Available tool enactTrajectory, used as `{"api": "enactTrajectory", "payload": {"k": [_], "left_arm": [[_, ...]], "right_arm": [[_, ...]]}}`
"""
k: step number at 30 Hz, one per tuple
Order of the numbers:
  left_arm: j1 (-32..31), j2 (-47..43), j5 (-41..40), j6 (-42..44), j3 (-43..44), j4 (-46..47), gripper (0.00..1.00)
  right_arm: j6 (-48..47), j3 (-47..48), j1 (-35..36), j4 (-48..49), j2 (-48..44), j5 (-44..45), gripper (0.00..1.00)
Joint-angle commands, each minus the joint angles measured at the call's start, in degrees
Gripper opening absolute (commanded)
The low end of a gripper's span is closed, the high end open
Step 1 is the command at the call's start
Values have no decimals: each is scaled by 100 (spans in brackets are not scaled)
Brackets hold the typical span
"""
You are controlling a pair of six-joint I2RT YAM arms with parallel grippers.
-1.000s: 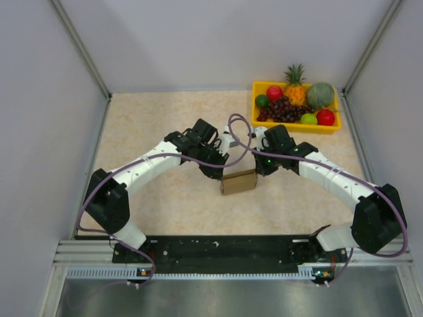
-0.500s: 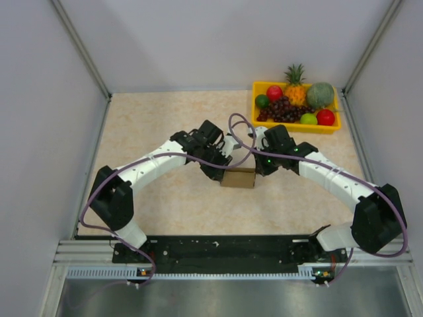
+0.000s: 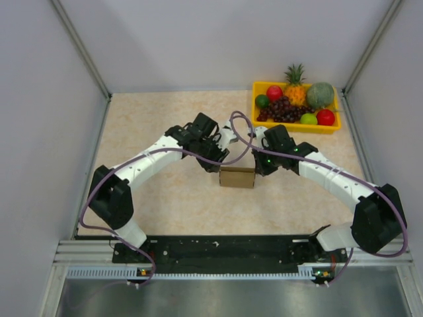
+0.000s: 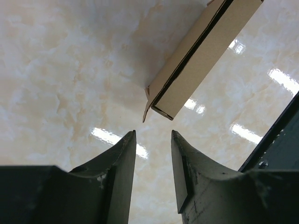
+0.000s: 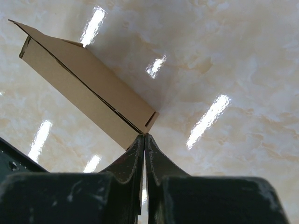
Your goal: Fold the paper box
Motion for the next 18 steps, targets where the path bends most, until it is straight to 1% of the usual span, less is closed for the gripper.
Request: {"api": "enactTrajectory", "payload": {"k": [1, 6, 10, 12, 14, 18], "left_arm": [[47, 206, 289, 456, 234, 215, 41], [47, 444, 385, 483, 374, 119, 40], [56, 523, 342, 465, 339, 285, 39], [64, 558, 342, 483, 366, 268, 37], [56, 602, 350, 474, 383, 259, 30], [56, 603, 360, 465, 366, 242, 23]], "right_arm": [[-90, 124, 51, 195, -135, -83, 0], [-107, 150, 51, 186, -135, -101, 0], [-107, 168, 51, 186, -127, -153, 0], [-98, 185, 51, 186, -100, -171, 0], [-98, 185, 51, 186, -100, -171, 0], [-98, 194, 60, 186, -109, -171, 0]]}}
